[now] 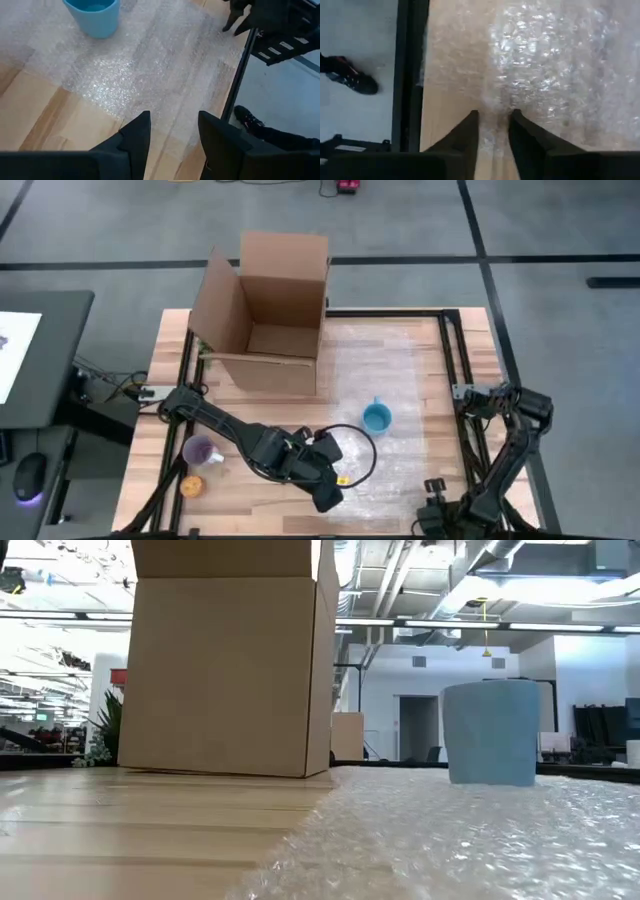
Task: Wrap mug
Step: Wrap the blue mug with the bubble wrap
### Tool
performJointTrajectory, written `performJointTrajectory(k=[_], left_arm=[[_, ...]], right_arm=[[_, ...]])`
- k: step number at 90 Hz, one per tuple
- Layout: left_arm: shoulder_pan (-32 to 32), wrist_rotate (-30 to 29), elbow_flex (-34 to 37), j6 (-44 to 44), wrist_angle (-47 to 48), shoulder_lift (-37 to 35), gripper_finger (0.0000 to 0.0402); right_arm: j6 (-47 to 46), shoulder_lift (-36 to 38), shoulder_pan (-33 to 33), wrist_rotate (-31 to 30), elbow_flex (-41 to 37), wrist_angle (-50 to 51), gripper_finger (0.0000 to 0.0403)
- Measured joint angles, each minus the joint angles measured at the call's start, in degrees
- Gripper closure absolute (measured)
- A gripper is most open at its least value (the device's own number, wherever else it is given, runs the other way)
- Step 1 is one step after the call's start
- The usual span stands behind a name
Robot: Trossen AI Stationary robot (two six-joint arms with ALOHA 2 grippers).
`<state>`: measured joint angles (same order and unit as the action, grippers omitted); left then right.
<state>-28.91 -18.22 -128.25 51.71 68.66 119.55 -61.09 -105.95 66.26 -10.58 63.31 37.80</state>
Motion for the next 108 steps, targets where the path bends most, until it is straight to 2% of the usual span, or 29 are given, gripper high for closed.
performJointTrajectory(k=[10,35,42,61,82,108], left_arm=[[0.3,0.0,0.0,0.0,0.0,0.0,0.0256],[0.8,-0.1,0.0,-0.1,0.1,0.0,0.0256],[0.9,-0.2,0.0,-0.1,1.1,0.0,0.0256],[1.7,-2.9,0.0,-0.1,5.1,0.0,0.0256],[2.3,-3.2,0.0,1.1,8.5,0.0,0.0256],[2.2,-4.0,0.0,2.8,9.0,0.0,0.0256]], right_arm=[[-0.5,2.4,-0.1,0.4,-0.3,2.4,0.0394],[0.2,13.6,-3.1,0.2,-0.2,10.9,0.0401],[3.5,17.2,-5.4,0.0,-0.2,11.6,0.0402],[15.1,24.5,-14.6,-3.5,-0.2,11.5,0.0402],[25.2,29.0,-26.5,-10.6,-0.2,10.3,0.0403],[27.7,33.0,-39.8,-15.3,-0.2,7.7,0.0403]])
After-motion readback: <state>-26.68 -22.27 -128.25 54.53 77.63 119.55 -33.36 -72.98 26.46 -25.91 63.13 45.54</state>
